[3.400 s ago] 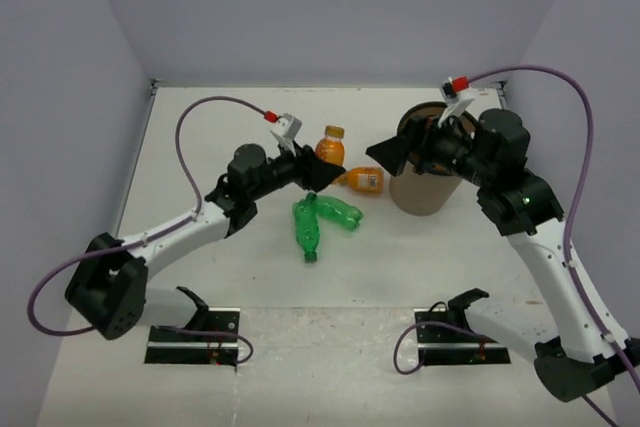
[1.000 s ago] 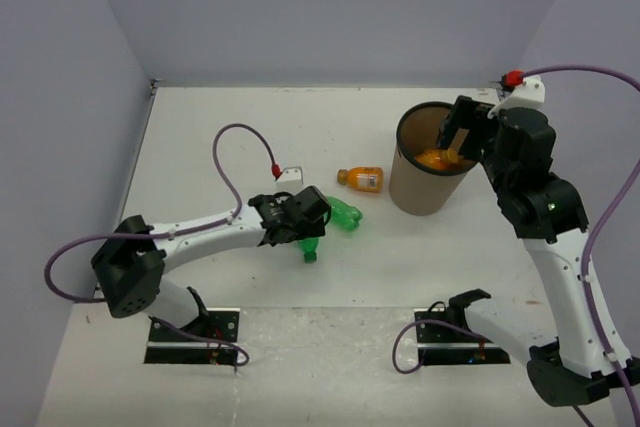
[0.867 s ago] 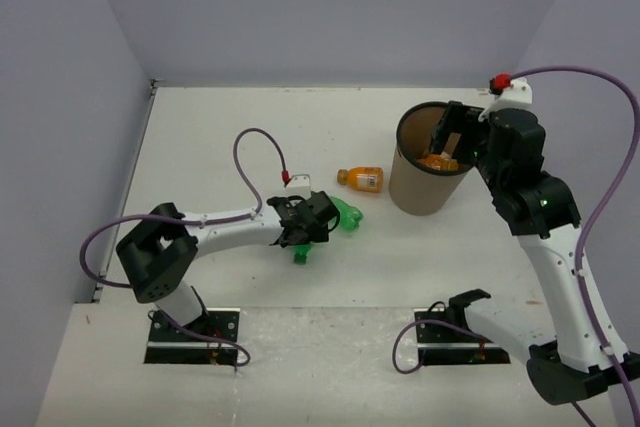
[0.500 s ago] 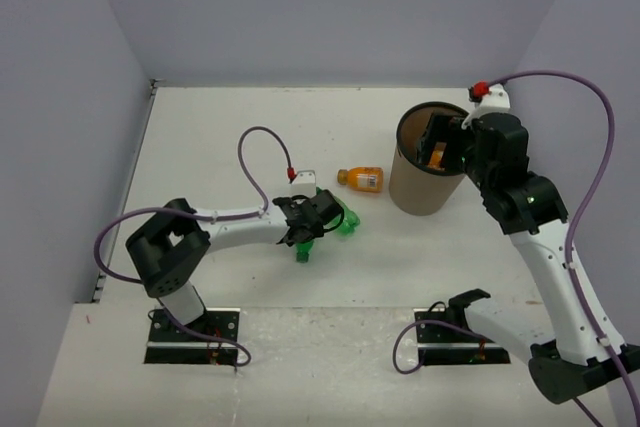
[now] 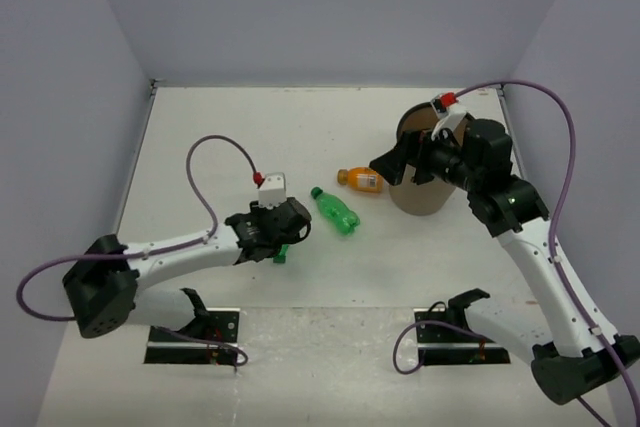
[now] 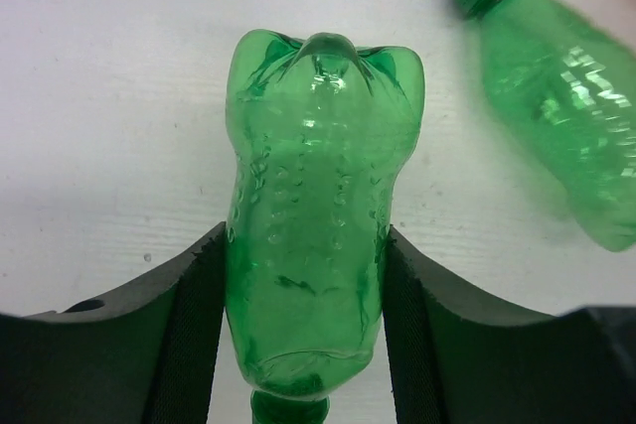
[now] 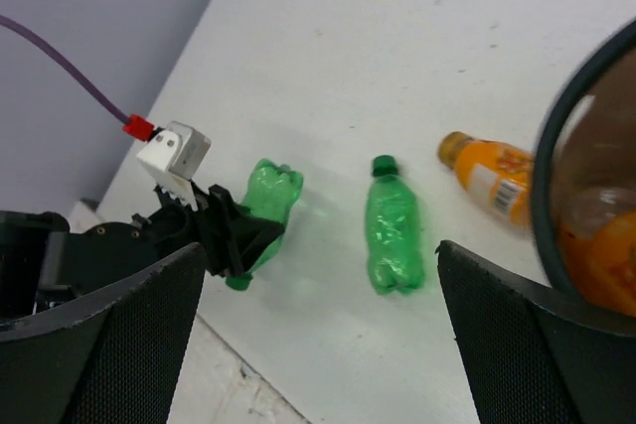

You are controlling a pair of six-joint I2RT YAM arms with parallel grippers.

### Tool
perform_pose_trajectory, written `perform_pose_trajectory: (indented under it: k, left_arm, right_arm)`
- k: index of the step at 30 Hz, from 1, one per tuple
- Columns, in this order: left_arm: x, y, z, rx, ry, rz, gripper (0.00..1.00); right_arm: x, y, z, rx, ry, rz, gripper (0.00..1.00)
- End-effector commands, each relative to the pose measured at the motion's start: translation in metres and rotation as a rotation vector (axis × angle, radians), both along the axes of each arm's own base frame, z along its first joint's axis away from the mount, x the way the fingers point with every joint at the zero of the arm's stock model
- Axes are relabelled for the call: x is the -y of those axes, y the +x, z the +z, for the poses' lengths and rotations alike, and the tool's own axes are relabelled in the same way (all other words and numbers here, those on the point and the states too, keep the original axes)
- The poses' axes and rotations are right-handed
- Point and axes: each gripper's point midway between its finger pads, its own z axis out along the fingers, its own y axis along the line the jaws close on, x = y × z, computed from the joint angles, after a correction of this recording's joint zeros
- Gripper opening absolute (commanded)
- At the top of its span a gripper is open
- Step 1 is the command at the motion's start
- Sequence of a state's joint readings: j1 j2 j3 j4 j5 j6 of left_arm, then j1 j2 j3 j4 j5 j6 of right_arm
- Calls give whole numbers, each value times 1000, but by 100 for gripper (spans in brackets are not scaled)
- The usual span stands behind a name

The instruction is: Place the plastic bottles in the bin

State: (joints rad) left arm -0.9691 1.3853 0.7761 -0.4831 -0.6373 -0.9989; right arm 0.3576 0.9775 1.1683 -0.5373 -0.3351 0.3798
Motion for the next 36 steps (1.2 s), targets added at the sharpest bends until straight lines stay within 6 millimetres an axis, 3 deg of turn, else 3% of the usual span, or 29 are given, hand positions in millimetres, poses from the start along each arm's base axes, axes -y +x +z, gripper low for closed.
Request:
perform_pose_trajectory:
  k: [1,3,4,5,7,8,10,12,14,20,22,23,24,25,26,29,30,31,33,34,35,36]
  left_arm:
    - [-8,11,45,204,-43,-58,0]
    - [8,13,80,333,-187,-141,0]
    - [21,4,90,374,-216,-277,0]
    - [31,-3,118,499,-366,-344,0]
    - [48,-29,142,607,-472,-573,0]
    - [53,-39,169,709,-565,-640,0]
    - [54,-70,188,828,-631,-819,0]
    - [50,-80,206,886,-659,-857,0]
    - [53,-84,208,890,-640,-900,0]
    - [65,-92,209,866,-641,-988,0]
    - [65,-91,210,867,-644,-979,0]
    - [63,-90,211,868,-648,-961,0]
    - [60,-86,211,870,-643,-932,0]
    - [57,-81,209,867,-630,-901,0]
    - [55,-79,212,872,-629,-881,0]
    - [51,-75,213,870,-619,-851,0]
    - [51,-74,214,871,-621,-848,0]
    - [52,-74,216,872,-623,-848,0]
    - [54,-71,213,855,-611,-839,16]
    - [54,-69,215,854,-609,-828,67]
    - [53,-66,215,845,-608,-809,98]
    - [51,-61,210,825,-588,-780,100]
  right_arm:
    - [-44,-22,17,-8,164,226,99]
    - [-69,-37,14,-41,188,332,99]
    - [-79,-43,19,-42,196,382,99]
    - [-88,-49,18,-59,196,419,99]
    - [-111,-62,14,-108,195,490,99]
    - [-116,-61,11,-117,185,484,99]
    - [-134,-72,4,-151,149,516,99]
    - [-149,-81,3,-159,114,540,99]
    - [-160,-88,-14,-214,56,543,99]
    - [-180,-104,-25,-234,15,613,99]
    - [-181,-102,-30,-229,-10,603,87]
    - [-180,-103,-32,-233,-19,604,56]
    - [-179,-104,-34,-234,-24,607,38]
    - [-178,-105,-34,-234,-27,607,26]
    - [-176,-105,-32,-227,-25,603,20]
    - [-171,-104,-35,-223,-38,583,24]
    - [-170,-104,-36,-221,-44,583,20]
    - [-170,-102,-37,-218,-50,576,0]
    - [-169,-101,-34,-203,-45,565,0]
    - [-167,-98,-33,-191,-45,547,0]
    - [-165,-97,-26,-169,-35,532,0]
    - [-162,-94,-23,-153,-39,511,0]
